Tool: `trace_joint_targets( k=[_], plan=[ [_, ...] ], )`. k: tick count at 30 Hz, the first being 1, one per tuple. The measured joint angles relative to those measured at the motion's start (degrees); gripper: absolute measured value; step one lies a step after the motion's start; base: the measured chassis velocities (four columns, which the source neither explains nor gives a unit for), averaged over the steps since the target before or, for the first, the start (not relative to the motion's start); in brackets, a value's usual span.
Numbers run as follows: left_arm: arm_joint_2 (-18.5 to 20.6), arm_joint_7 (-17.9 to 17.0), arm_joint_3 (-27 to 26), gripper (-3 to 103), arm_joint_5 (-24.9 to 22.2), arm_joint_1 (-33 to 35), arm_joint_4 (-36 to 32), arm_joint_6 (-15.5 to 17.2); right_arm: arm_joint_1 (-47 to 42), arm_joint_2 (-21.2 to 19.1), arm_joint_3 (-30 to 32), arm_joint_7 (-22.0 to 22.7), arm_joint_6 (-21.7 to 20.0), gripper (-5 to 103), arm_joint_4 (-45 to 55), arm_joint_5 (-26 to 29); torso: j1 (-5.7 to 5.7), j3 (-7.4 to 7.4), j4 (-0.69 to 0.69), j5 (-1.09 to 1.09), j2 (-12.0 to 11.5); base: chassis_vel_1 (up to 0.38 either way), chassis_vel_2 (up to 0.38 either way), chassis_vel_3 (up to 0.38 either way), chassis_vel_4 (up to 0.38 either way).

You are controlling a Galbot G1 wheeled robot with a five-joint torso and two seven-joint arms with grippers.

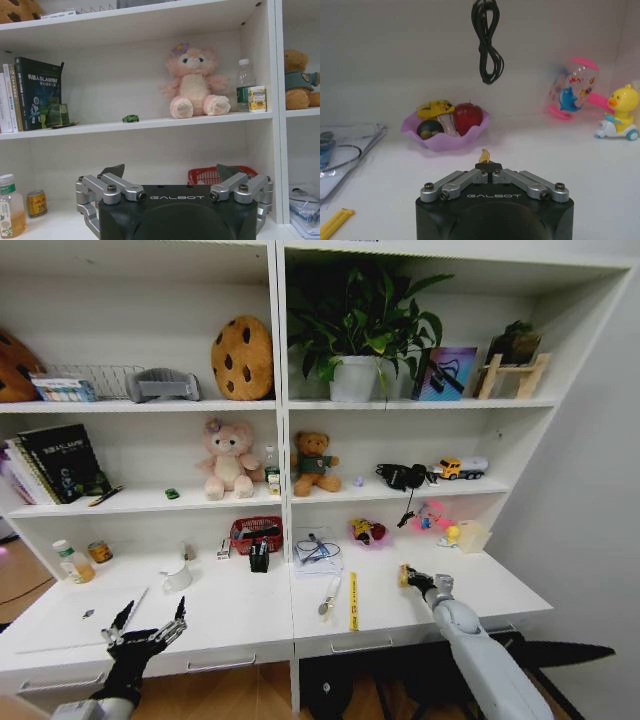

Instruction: Organize the objects on the table.

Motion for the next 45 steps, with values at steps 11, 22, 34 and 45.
trace_joint_targets(
  k=[11,22,34,45],
  plan=[
    [0.0,0.0,0.0,100,0.0,0.0,0.0,0.0,-2.48,-1.4,2.96,1.38,3.35,0,5.88,-0.25,0.0,0.0,0.0,0.01,0.0,0.0,0.0,0.0,0.0],
    [0.0,0.0,0.0,100,0.0,0.0,0.0,0.0,-0.79,-2.16,2.19,-0.15,2.67,0,4.96,-0.3,0.0,0.0,0.01,0.01,0.0,0.0,0.0,0.0,0.0],
    [0.0,0.0,0.0,100,0.0,0.0,0.0,0.0,1.71,-1.88,0.22,-0.71,4.24,0,3.51,-0.85,0.03,0.01,0.0,0.0,0.0,-0.122,0.121,0.101,-0.107],
    [0.0,0.01,0.01,100,0.0,0.0,0.0,0.0,11.05,0.08,-6.53,-4.43,5.29,0,-4.75,-1.51,-0.05,-0.01,-0.02,0.0,0.02,-0.013,0.013,0.002,-0.004]
  ],
)
